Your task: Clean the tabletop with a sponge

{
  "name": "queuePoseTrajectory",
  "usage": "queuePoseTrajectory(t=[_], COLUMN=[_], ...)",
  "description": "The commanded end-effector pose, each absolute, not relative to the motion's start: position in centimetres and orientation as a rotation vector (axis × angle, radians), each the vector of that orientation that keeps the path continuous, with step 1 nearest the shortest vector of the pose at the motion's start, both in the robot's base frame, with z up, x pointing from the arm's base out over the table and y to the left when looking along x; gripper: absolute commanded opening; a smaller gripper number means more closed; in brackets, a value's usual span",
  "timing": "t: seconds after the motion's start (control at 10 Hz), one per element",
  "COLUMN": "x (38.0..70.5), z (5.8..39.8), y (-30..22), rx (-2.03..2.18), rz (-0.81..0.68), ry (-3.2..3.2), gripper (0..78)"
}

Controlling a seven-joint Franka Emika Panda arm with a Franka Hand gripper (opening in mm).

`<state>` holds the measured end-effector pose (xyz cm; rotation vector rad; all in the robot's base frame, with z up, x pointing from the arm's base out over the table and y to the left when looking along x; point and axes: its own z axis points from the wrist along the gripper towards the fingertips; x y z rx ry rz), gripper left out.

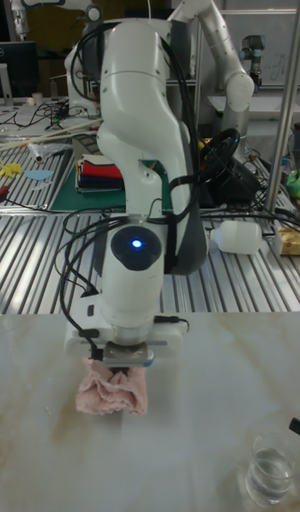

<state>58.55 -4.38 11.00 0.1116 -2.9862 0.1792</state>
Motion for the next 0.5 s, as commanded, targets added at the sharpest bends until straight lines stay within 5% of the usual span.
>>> queuePoseTrajectory(t=[0.1,0.5], x=[58.2,57.7], z=[12.1,11.9], y=[-8.4,-12.4], rx=[0.115,0.116], rz=[0.186,0.185], ry=[-2.986,-2.993], gripper=[1.1,1.1])
